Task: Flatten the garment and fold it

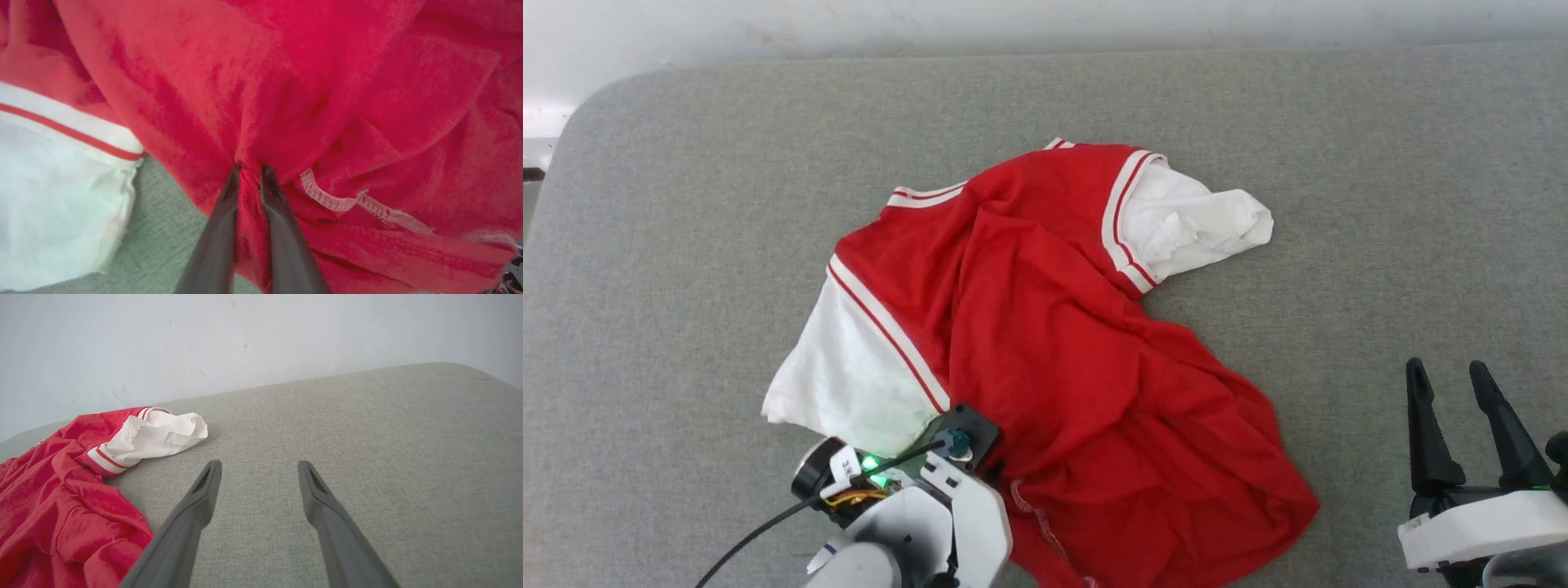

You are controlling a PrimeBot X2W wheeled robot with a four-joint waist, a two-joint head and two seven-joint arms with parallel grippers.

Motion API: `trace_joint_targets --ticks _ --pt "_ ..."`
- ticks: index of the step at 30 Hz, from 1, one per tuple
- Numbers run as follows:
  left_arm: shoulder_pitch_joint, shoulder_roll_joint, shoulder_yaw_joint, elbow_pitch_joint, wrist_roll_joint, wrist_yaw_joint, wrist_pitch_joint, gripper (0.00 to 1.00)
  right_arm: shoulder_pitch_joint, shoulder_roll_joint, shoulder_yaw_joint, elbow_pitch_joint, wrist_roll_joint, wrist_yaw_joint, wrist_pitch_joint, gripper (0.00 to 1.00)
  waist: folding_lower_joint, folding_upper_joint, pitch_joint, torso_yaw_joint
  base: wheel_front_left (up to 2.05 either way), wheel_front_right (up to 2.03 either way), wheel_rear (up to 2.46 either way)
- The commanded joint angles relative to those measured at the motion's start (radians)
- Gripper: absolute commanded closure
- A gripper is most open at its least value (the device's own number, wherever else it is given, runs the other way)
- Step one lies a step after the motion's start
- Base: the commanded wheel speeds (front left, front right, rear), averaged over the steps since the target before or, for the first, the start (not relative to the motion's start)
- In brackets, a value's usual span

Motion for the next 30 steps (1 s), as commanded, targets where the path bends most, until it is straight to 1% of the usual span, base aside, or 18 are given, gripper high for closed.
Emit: trace_joint_targets --ticks 1,5,8,11,14,18,21,22,24,25,26,30 --pt "0.012 -0.010 -0.006 0.042 -0.013 -0.001 -0.007 1.00 -0.003 0.002 0.003 -0.003 0.000 -0.001 0.004 0.00 0.0002 0.0000 -0.009 -0.003 0.00 0.00 0.00" --pt "0.029 -0.039 0.027 -0.016 -0.072 0.009 -0.053 1.00 0.007 0.002 0.001 0.001 0.002 -0.001 0.004 0.00 0.0002 0.0000 -0.031 0.001 0.00 0.00 0.00" --pt "0.054 -0.045 0.037 -0.073 -0.111 0.005 -0.054 1.00 0.013 0.002 0.001 0.002 0.004 -0.001 0.004 0.00 0.0002 0.0000 -0.042 0.005 0.00 0.00 0.00" --pt "0.106 -0.034 0.037 -0.166 -0.158 -0.003 -0.028 1.00 0.022 0.002 0.002 0.004 0.006 -0.001 0.004 0.00 0.0002 0.0000 -0.055 0.011 0.00 0.00 0.00" --pt "0.171 -0.003 0.013 -0.224 -0.183 -0.009 0.028 1.00 0.027 0.002 0.005 0.005 0.007 -0.001 0.005 0.00 0.0002 0.0000 -0.062 0.017 0.00 0.00 0.00" --pt "0.245 0.010 -0.021 -0.244 -0.235 -0.022 0.081 1.00 0.031 0.002 0.007 0.006 0.008 -0.001 0.006 0.00 0.0002 0.0000 -0.068 0.022 0.00 0.00 0.00" --pt "0.266 -0.013 -0.032 -0.237 -0.256 -0.021 0.062 1.00 0.034 0.002 0.009 0.006 0.008 -0.001 0.009 0.00 0.0002 0.0000 -0.072 0.027 0.00 0.00 0.00" --pt "0.273 -0.024 -0.034 -0.232 -0.267 -0.020 0.055 0.98 0.035 0.002 0.009 0.006 0.007 -0.001 0.011 0.00 0.0002 0.0000 -0.072 0.028 0.00 0.00 0.00" --pt "0.273 -0.039 -0.030 -0.225 -0.270 -0.014 0.034 0.74 0.035 0.002 0.008 0.004 0.006 -0.001 0.013 0.00 0.0002 0.0000 -0.073 0.030 0.00 0.00 0.00" --pt "0.270 -0.047 -0.021 -0.222 -0.266 -0.005 0.015 0.33 0.036 0.002 0.008 0.003 0.005 -0.001 0.014 0.00 0.0002 0.0000 -0.074 0.031 0.00 0.00 0.00" --pt "0.266 -0.057 -0.009 -0.220 -0.261 0.006 -0.010 0.00 0.036 0.002 0.007 0.002 0.005 -0.001 0.015 0.00 0.0002 0.0000 -0.074 0.032 0.00 0.00 0.00" --pt "0.254 -0.092 0.048 -0.229 -0.263 0.043 -0.101 0.00 0.037 0.002 0.004 -0.003 0.004 -0.001 0.017 0.00 0.0002 0.0000 -0.076 0.033 0.00 0.00 0.00"
